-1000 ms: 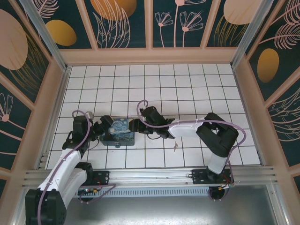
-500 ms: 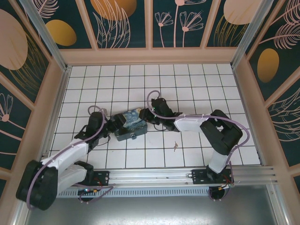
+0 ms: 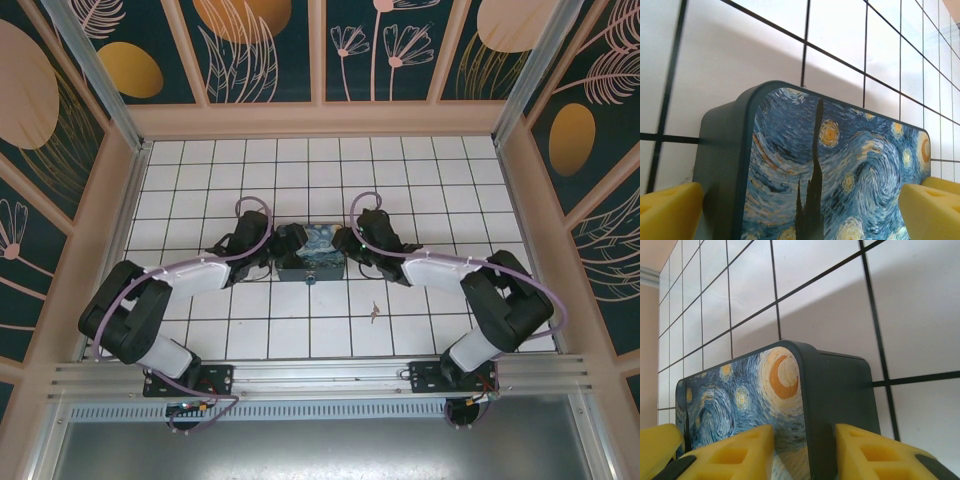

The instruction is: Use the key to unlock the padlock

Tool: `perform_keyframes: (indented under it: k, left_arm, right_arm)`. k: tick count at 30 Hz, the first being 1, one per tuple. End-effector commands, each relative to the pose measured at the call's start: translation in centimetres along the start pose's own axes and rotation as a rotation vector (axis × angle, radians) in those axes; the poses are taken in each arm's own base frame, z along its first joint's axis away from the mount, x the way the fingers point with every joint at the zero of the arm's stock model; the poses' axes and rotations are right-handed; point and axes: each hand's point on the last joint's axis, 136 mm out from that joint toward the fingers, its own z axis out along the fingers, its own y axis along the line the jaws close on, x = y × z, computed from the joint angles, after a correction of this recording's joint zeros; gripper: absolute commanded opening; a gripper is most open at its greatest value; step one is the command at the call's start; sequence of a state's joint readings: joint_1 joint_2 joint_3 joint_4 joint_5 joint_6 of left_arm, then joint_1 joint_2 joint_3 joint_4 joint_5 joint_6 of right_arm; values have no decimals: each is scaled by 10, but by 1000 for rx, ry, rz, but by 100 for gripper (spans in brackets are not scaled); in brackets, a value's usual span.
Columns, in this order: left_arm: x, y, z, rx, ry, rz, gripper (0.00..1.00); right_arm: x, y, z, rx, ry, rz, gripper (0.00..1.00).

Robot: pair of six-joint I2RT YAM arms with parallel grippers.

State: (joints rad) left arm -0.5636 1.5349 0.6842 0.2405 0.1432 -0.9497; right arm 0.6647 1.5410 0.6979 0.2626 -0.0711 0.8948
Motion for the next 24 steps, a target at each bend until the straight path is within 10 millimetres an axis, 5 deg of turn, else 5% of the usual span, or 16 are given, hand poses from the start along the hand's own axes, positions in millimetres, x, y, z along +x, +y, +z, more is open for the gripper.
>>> perform_keyframes:
  k: [1, 12, 14, 18, 24]
  left_arm:
    - [4, -51, 3, 166, 19, 25, 99]
    - [12, -51, 6, 162, 11, 14, 99]
    - [9, -49, 6, 143, -3, 21, 99]
    - [-3, -46, 2, 87, -55, 86, 99]
    - [-27, -51, -13, 23, -149, 192, 99]
  right_arm:
    - [12, -5, -5, -8, 45, 9, 37]
    - [0, -1, -7, -13, 45, -8, 42]
    - [-4, -2, -12, 1, 30, -15, 54]
    - [-18, -9, -31, 55, -31, -40, 98]
    - [-51, -26, -64, 167, -142, -104, 99]
